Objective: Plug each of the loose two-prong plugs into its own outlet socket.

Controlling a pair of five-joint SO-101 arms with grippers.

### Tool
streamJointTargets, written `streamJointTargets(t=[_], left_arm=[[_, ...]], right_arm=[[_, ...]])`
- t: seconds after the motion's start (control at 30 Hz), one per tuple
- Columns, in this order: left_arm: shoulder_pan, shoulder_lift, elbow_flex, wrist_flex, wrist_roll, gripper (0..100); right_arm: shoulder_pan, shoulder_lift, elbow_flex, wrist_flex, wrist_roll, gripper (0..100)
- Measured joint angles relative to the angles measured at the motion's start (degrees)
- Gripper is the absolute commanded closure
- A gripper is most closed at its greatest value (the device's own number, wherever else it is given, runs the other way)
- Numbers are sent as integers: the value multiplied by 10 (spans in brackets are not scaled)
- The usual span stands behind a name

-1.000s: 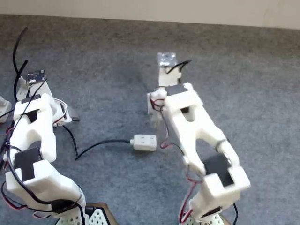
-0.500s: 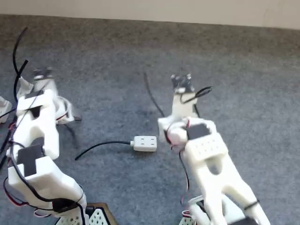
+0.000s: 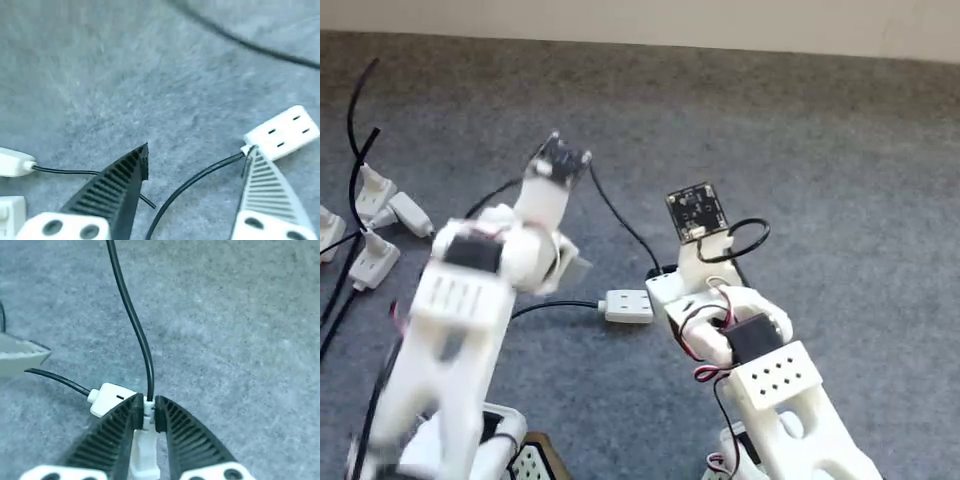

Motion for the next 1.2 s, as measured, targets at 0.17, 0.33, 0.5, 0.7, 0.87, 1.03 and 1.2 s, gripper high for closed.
streamJointTargets(t=[0.17,0.33,0.5,0.7,0.87,1.03,1.2], left_arm=[[8,-185,99,-6,32,575],[12,-237,198,-76,28,612],[15,-137,222,-171,26,614],[48,81,194,-250,22,615],[65,236,149,-259,-6,617],[74,293,142,-259,-25,617],[50,288,112,-259,-25,617]], right_arm=[[-47,-1,0,0,-12,994],[-40,-1,0,0,-16,994],[95,-1,-1,0,-16,994],[127,-1,-2,0,-16,994],[127,-1,-2,0,-16,994],[127,-1,-2,0,-16,994],[127,-1,-2,0,-16,994]])
